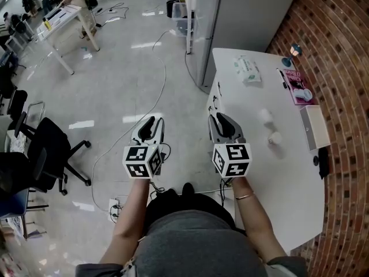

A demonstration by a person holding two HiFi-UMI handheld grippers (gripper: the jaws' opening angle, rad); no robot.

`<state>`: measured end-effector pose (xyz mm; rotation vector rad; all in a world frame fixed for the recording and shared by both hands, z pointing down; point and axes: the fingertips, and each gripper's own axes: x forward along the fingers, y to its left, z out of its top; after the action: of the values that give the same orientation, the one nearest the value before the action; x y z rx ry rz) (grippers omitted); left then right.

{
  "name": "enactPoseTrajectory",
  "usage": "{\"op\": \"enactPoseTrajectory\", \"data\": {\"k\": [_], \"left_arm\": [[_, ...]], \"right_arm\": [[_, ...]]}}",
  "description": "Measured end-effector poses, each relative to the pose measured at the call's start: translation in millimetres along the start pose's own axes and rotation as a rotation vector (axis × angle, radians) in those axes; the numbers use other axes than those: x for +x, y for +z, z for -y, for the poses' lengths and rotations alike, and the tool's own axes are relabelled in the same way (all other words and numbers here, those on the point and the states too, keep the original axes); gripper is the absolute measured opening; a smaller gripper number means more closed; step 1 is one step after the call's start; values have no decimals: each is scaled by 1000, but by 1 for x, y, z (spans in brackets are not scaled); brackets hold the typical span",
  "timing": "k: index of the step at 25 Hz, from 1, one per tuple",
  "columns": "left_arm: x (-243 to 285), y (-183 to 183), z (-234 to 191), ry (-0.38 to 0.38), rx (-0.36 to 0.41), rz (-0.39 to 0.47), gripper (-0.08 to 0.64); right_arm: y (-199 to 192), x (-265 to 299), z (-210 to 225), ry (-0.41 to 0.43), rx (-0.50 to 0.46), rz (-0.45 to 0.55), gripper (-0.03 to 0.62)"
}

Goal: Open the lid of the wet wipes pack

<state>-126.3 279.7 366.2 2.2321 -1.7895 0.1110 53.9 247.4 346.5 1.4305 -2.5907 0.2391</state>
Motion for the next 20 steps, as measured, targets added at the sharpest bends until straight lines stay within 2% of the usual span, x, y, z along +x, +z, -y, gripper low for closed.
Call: {"op": "enactPoseTrajectory", "data": {"k": [12,20], "left_arm": [[14,-1,14,-25,11,-26,135],[54,-4,10,-76,9,-58,147]], "right_arm": [[-13,0,15,5,31,-56,161],[-12,26,31,-32,51,-69,175]]}}
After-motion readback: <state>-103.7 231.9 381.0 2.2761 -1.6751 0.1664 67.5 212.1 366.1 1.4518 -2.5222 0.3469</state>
